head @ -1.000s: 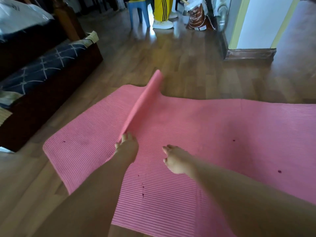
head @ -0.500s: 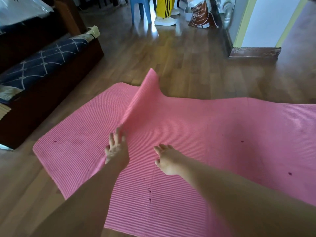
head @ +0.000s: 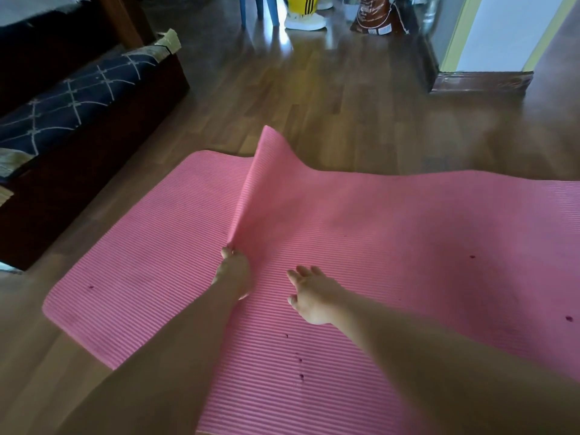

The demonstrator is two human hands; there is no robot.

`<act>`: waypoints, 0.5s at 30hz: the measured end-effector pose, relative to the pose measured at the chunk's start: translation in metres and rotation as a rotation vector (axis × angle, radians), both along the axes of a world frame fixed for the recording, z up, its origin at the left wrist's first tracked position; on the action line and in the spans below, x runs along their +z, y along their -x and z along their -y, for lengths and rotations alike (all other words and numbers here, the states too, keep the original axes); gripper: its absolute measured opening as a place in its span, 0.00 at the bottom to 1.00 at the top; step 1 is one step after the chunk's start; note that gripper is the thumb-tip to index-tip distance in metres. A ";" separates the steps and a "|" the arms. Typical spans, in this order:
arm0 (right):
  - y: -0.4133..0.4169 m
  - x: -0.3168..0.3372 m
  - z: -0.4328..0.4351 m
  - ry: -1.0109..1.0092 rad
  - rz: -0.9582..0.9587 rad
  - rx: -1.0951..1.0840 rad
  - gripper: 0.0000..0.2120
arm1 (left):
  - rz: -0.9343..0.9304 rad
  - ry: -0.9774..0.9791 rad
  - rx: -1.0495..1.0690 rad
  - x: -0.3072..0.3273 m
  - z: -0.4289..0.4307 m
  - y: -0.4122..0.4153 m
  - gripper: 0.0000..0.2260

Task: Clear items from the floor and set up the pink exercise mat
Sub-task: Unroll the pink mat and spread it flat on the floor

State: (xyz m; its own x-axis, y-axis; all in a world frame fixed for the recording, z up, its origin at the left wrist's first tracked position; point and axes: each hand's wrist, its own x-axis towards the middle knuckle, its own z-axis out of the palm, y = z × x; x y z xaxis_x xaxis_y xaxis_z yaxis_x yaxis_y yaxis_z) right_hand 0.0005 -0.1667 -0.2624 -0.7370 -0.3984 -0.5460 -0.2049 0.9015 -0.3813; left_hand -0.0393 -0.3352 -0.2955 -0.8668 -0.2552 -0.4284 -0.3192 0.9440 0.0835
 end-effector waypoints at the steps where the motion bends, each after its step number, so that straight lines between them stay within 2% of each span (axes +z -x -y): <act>1: 0.000 -0.002 0.003 -0.004 0.004 0.002 0.28 | 0.005 0.018 -0.019 0.001 -0.001 -0.002 0.26; 5: -0.001 -0.010 0.014 -0.018 0.009 0.015 0.29 | -0.002 0.052 -0.208 -0.014 -0.004 -0.010 0.26; 9: -0.002 -0.019 0.023 -0.025 0.026 0.027 0.29 | 0.010 0.070 -0.303 -0.020 0.006 -0.019 0.38; 12: 0.001 -0.028 0.029 -0.049 0.033 0.039 0.29 | -0.023 0.129 -0.359 -0.026 0.020 -0.018 0.39; 15: 0.006 -0.040 0.039 -0.048 0.034 0.038 0.28 | 0.033 0.122 -0.350 -0.031 0.027 -0.012 0.38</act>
